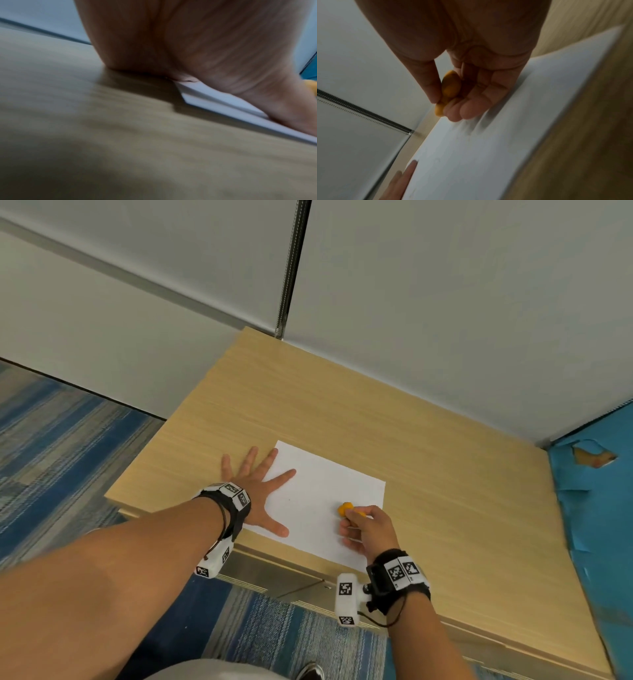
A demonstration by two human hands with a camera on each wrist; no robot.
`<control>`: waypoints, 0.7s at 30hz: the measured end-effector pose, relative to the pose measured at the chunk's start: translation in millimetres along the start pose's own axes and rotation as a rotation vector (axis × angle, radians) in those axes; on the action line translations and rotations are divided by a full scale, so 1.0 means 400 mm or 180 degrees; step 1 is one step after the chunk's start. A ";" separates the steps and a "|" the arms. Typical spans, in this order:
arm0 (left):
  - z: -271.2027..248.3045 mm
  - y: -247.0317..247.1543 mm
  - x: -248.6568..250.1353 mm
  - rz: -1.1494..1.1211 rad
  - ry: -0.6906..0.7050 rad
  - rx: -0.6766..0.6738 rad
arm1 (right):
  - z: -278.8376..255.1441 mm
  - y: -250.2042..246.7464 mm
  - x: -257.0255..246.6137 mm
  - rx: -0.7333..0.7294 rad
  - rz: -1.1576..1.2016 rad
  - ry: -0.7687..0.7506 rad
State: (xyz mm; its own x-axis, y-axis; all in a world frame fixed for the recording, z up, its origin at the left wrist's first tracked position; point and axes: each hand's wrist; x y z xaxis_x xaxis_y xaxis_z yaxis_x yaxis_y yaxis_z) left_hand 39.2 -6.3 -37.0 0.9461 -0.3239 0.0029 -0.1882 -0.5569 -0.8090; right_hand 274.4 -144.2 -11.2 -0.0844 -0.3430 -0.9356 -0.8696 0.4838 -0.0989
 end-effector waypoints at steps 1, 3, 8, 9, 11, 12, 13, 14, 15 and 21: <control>-0.001 0.002 0.001 -0.0012 -0.0013 0.0024 | -0.006 0.009 0.004 -0.0080 -0.0060 -0.0012; -0.004 0.008 0.000 -0.0041 -0.0019 0.0063 | -0.014 0.025 0.013 -0.0173 -0.0152 -0.0067; -0.014 0.015 0.000 -0.0085 0.0007 0.0026 | -0.019 0.021 0.027 0.0265 0.0105 -0.0187; -0.018 0.012 0.002 -0.0095 -0.0026 0.0035 | -0.018 0.013 0.028 0.0417 0.0174 -0.0199; -0.032 0.012 0.010 -0.0137 -0.0150 0.0095 | -0.018 -0.005 0.033 0.0637 0.0238 -0.0184; -0.041 0.015 0.017 -0.0161 -0.0224 0.0133 | -0.018 -0.013 0.035 0.0667 0.0241 -0.0153; -0.050 0.019 0.026 -0.0169 -0.0291 0.0171 | -0.019 -0.020 0.039 0.0638 0.0239 -0.0105; -0.060 0.025 0.033 -0.0155 -0.0340 0.0215 | -0.021 -0.022 0.043 0.0559 0.0229 -0.0049; -0.068 0.027 0.042 -0.0130 -0.0337 0.0274 | -0.021 -0.022 0.046 0.0456 0.0212 -0.0001; -0.052 -0.004 0.157 0.0205 0.1053 0.0595 | -0.009 -0.016 0.045 0.0035 -0.0045 0.0069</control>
State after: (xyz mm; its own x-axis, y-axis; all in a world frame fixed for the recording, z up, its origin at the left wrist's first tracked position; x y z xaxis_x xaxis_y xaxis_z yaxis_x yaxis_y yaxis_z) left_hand 93.5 -41.7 -23.4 0.7919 -0.6000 0.1134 -0.1643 -0.3882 -0.9068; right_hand 276.6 -156.2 -26.2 -0.0829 -0.3672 -0.9264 -0.8654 0.4876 -0.1158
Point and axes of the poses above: each hand's wrist, its own z-axis towards the middle knuckle, its own y-axis out of the palm, x = y × z, and after that the axes turned 15 degrees about -y, right-handed
